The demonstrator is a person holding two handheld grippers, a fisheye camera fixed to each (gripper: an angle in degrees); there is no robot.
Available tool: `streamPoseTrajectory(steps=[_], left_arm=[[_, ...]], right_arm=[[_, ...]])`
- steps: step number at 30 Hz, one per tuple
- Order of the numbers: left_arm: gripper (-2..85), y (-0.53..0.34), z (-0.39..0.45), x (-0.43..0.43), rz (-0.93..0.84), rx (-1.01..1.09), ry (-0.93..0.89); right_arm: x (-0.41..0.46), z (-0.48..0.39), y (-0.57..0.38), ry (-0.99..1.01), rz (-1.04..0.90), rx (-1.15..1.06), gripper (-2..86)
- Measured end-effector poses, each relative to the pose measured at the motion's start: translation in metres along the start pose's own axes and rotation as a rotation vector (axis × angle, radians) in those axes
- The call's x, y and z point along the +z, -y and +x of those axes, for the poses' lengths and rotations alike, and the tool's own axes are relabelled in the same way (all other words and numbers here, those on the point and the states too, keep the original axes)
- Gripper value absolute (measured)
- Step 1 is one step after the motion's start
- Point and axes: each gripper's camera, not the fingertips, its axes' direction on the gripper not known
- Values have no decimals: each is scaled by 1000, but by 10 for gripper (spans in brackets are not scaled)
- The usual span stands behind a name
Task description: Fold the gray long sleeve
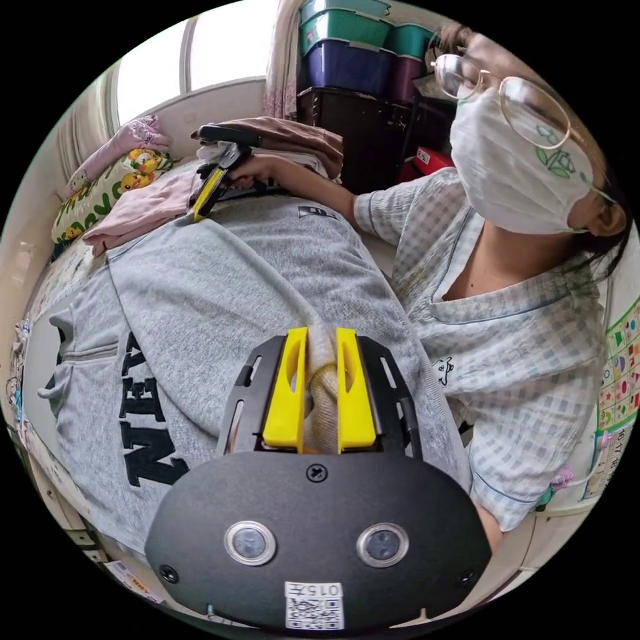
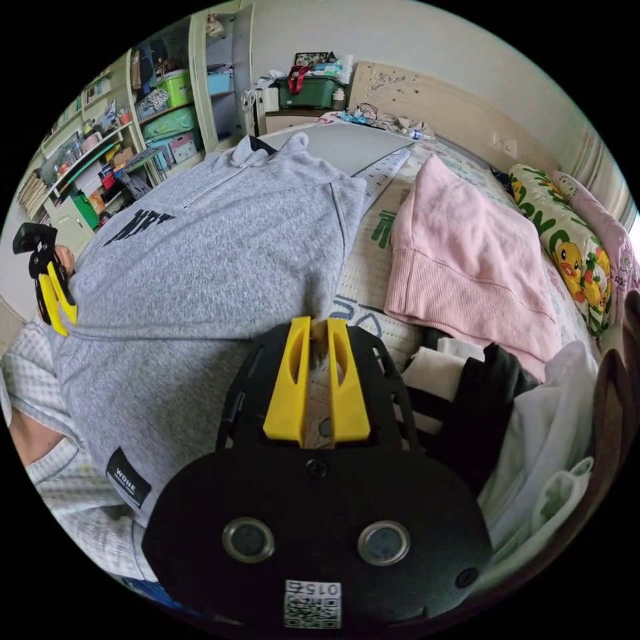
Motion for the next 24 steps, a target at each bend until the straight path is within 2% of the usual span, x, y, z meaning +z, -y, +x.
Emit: streamPoseTrajectory(steps=[3,5,6,10,13,18,24], left_arm=[[83,-26,-7,-55,109,-113,120],[84,-58,-33,-85,129,-350,296],[84,-66,-40,-89,125,-394,315],[90,-95,-71,-95,140,-463,179],[90,-97,-79,-81,76,-472,172],[87,-98,-85,-62,17,-456,106],[80,-111,-95,-52,8,-471,39]], right_arm=[[-9,22,-16,74,68,70,80],[-20,21,-28,56,141,64,95],[-23,18,-31,49,163,45,96],[-47,-40,-42,84,314,-194,110],[-57,-94,-46,203,408,-412,111],[-60,-195,-52,388,381,-761,106],[-9,-299,-65,420,130,-1033,88]])
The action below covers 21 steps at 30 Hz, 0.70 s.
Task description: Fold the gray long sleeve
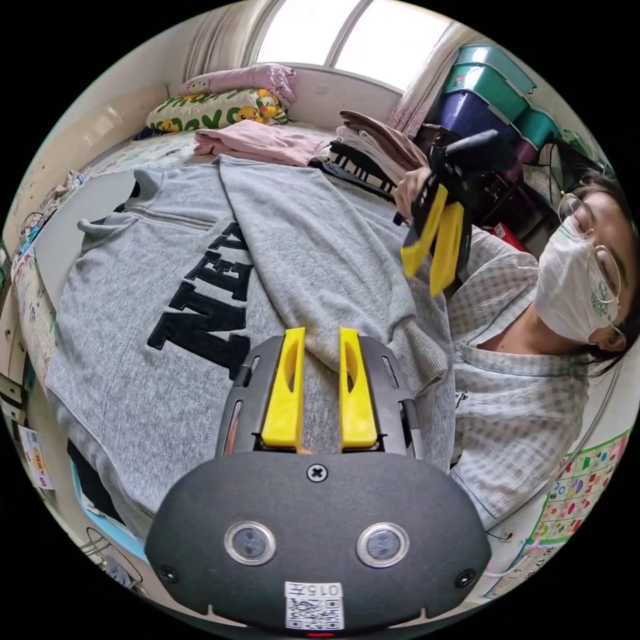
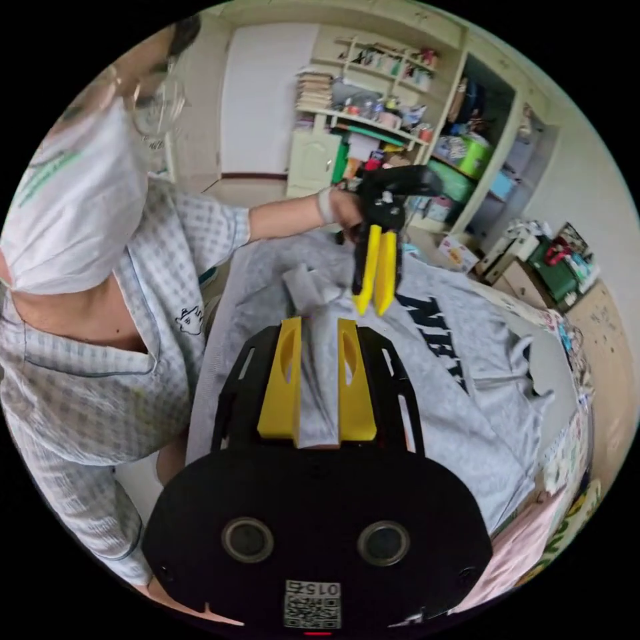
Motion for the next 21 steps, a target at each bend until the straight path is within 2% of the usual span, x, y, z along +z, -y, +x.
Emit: streamPoseTrajectory(steps=[2,8,14,21], left_arm=[[74,-4,1,-2,0,13,-6],[19,-15,23,-14,-4,66,69],[8,-37,45,-37,-2,84,148],[9,-66,51,-40,-69,79,193]], right_arm=[[27,4,1,43,-63,23,86],[38,11,-24,37,-11,65,57],[42,-1,-40,66,13,2,4],[61,9,-46,130,-34,12,-6]])
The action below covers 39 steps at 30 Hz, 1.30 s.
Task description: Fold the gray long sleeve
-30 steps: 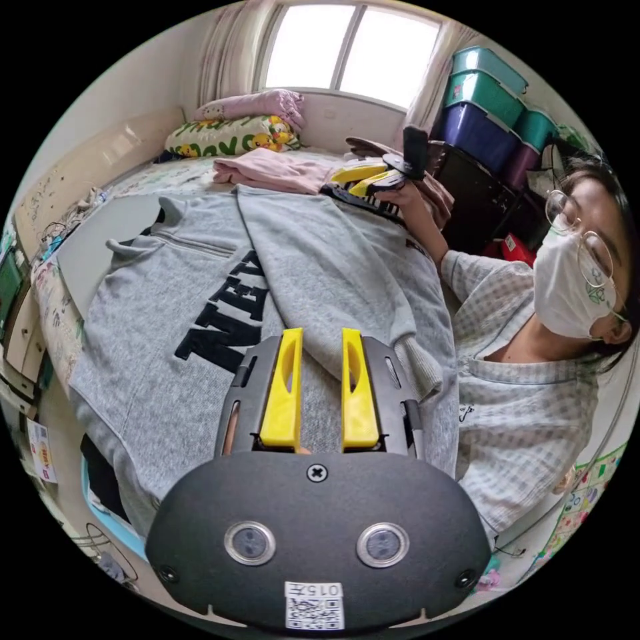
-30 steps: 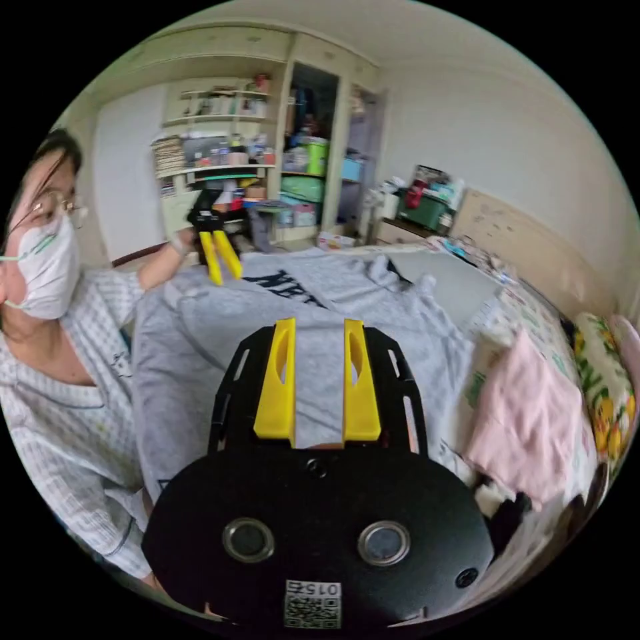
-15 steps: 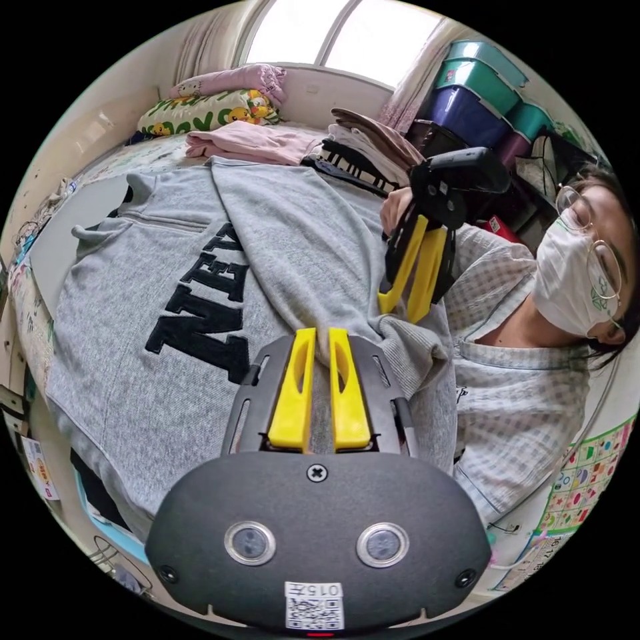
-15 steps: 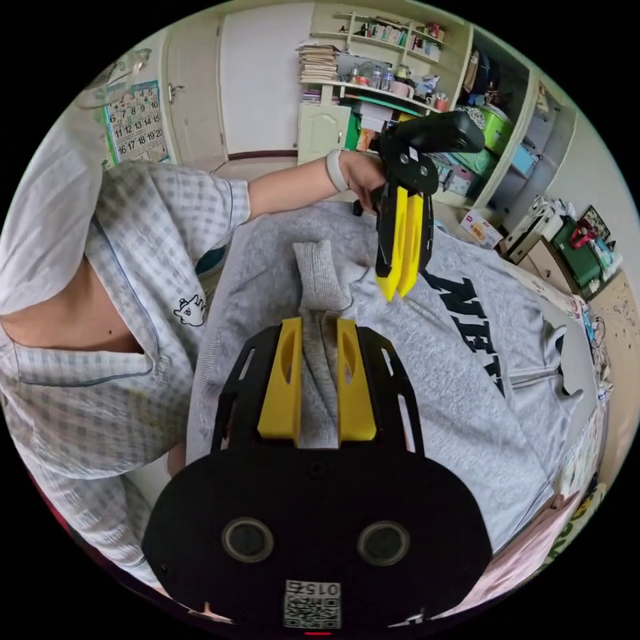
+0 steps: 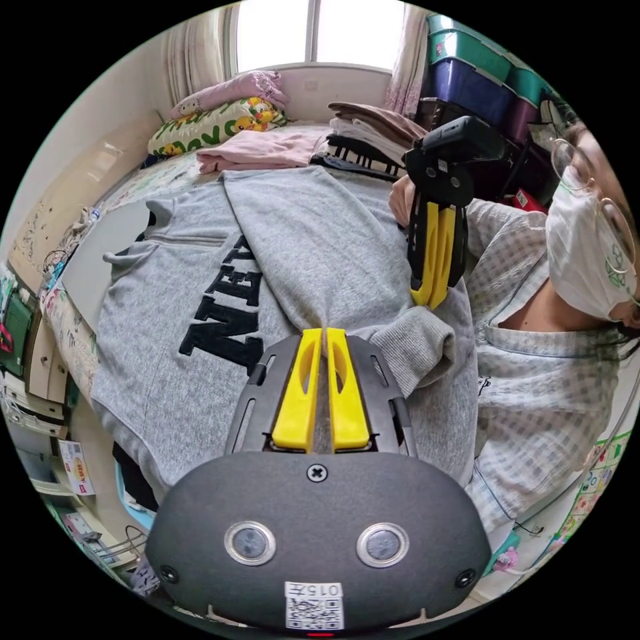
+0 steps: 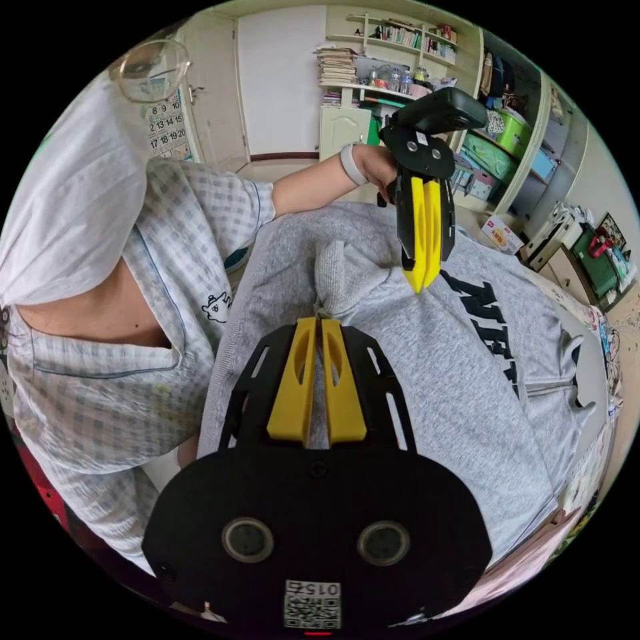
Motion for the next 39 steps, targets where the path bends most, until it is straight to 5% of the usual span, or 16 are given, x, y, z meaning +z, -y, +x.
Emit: streamPoseTrajectory(steps=[10,16,20,26,29,39], left_arm=[[39,-142,-71,-100,187,-217,1],[89,-494,-162,-202,640,-895,138],[132,-751,-182,-116,731,-1382,94],[169,-970,-161,-23,1127,-1773,40],[158,-998,-172,-30,1186,-1807,139],[83,-950,-242,-73,941,-1797,228]], right_arm=[[24,-13,-8,-109,-4,-40,-4],[36,-1,-8,-78,-9,-12,-3],[46,7,-6,-52,-14,8,-2],[59,23,-3,15,-17,70,-1],[66,33,-1,62,-17,122,0],[96,26,10,55,-16,192,4]])
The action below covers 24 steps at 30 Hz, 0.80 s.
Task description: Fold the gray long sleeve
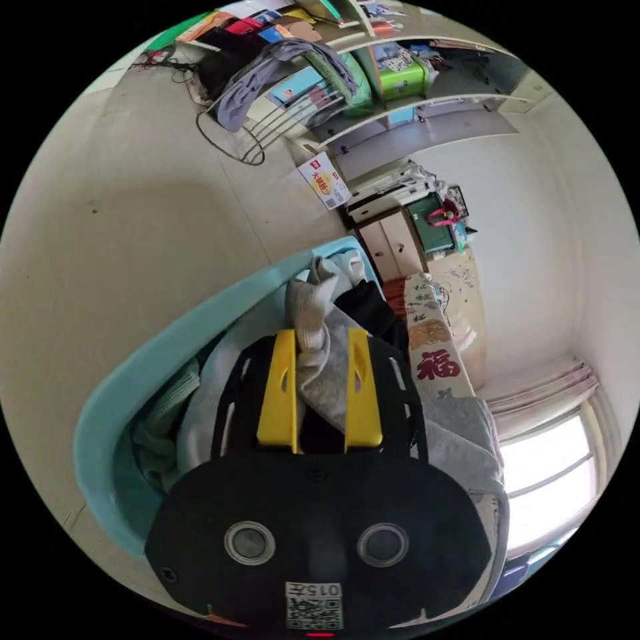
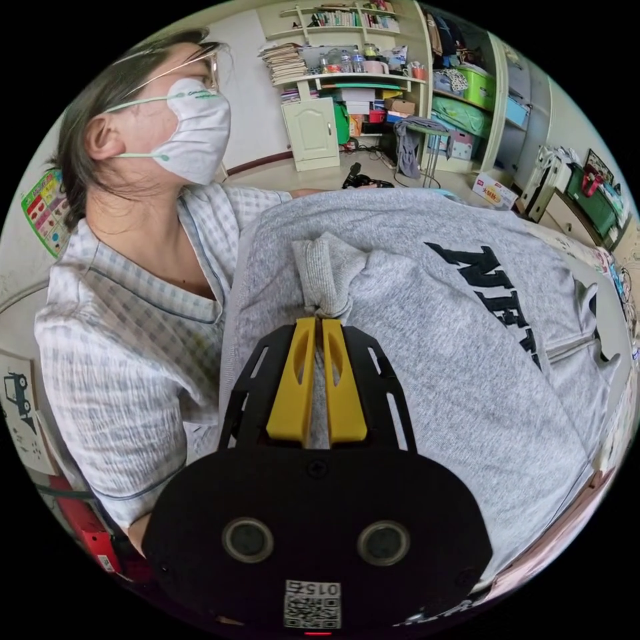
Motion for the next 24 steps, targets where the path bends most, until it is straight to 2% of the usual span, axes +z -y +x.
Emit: streamPoseTrajectory(steps=[3,9,11,12,14,17,20,24], left_arm=[[36,-12,93,-24,17,224,8],[23,-97,380,-160,174,720,-172],[22,-170,513,-213,184,960,-276],[21,-191,545,-224,187,1023,-294],[20,-281,665,-255,178,1231,-344],[17,-391,787,-255,80,1446,-416],[16,-497,875,-223,-48,1609,-460],[15,-604,930,-172,-180,1786,-422]], right_arm=[[11,-18,0,-68,4,-15,9],[30,-71,-3,-258,-22,1,49],[17,-98,-8,-293,6,-13,67],[11,-105,-10,-305,29,-18,71],[-16,-131,-13,-423,141,-17,78],[-48,-156,-12,-652,298,4,87],[-65,-167,-5,-793,387,27,103],[-42,-167,10,-859,295,-6,122]])
